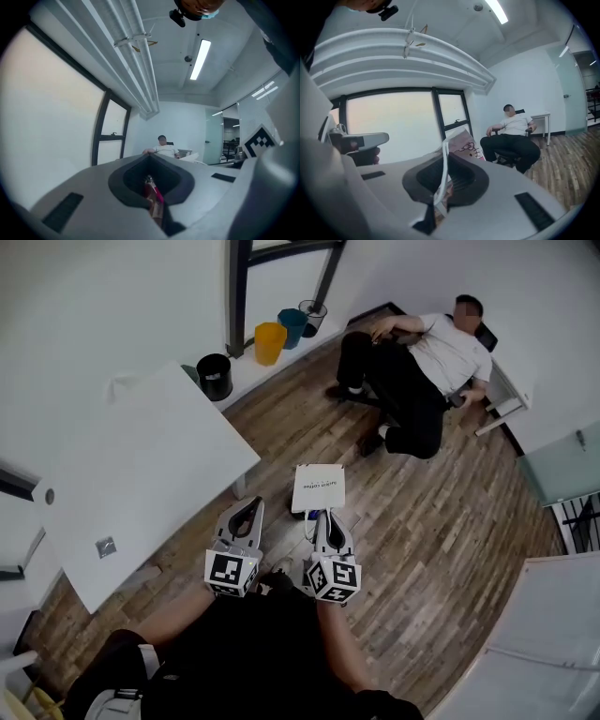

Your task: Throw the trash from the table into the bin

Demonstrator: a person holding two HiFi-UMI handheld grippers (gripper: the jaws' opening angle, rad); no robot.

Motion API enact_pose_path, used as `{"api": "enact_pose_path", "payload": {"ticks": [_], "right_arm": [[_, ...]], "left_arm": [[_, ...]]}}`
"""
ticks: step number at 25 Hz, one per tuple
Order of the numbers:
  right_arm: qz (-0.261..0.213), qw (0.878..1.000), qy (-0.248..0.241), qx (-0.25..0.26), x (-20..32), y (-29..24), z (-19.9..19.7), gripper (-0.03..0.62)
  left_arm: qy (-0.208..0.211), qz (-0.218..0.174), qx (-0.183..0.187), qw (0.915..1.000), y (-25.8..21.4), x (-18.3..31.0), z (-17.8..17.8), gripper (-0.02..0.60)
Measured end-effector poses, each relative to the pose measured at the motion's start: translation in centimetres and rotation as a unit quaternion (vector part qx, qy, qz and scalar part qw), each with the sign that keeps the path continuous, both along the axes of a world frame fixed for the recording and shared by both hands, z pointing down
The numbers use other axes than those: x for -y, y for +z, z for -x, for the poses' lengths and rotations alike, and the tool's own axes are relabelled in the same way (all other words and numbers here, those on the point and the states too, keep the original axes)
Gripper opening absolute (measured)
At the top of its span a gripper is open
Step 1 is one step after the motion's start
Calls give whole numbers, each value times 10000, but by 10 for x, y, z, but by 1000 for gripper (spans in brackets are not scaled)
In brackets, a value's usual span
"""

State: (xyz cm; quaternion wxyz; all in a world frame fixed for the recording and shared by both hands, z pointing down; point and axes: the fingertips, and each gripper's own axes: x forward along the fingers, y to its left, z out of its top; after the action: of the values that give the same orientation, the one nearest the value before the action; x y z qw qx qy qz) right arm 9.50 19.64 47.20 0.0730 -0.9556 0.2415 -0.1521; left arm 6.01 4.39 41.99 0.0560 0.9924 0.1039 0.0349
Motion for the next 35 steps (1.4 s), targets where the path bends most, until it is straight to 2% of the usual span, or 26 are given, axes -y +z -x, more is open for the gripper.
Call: {"api": "enact_pose_path", "payload": {"ticks": [6,12,14,18,22,26,30,35], "right_arm": [[-34,9995,248,178,-61,13,-38,11],[44,9968,665,450,-88,39,-66,11],[136,9952,798,549,-91,57,-76,11],[204,9890,1086,980,-104,97,-87,11],[281,9839,1189,1306,-115,131,-109,11],[263,9782,1289,1608,-122,179,-131,11],[290,9734,1279,1880,-123,231,-147,11],[346,9656,1204,2280,-123,307,-161,11]], "left_arm": [[221,-169,56,9996,7,-61,-54,-3],[711,-217,83,9972,26,-87,-104,-3],[881,-209,86,9959,33,-90,-120,-3],[1200,-342,333,9916,58,-97,-145,-3],[1312,-222,475,9900,79,-113,-176,-3],[1614,-333,507,9850,109,-135,-196,-3],[1635,-311,738,9833,157,-145,-208,-3],[1360,-198,1174,9835,223,-145,-227,-3]]}}
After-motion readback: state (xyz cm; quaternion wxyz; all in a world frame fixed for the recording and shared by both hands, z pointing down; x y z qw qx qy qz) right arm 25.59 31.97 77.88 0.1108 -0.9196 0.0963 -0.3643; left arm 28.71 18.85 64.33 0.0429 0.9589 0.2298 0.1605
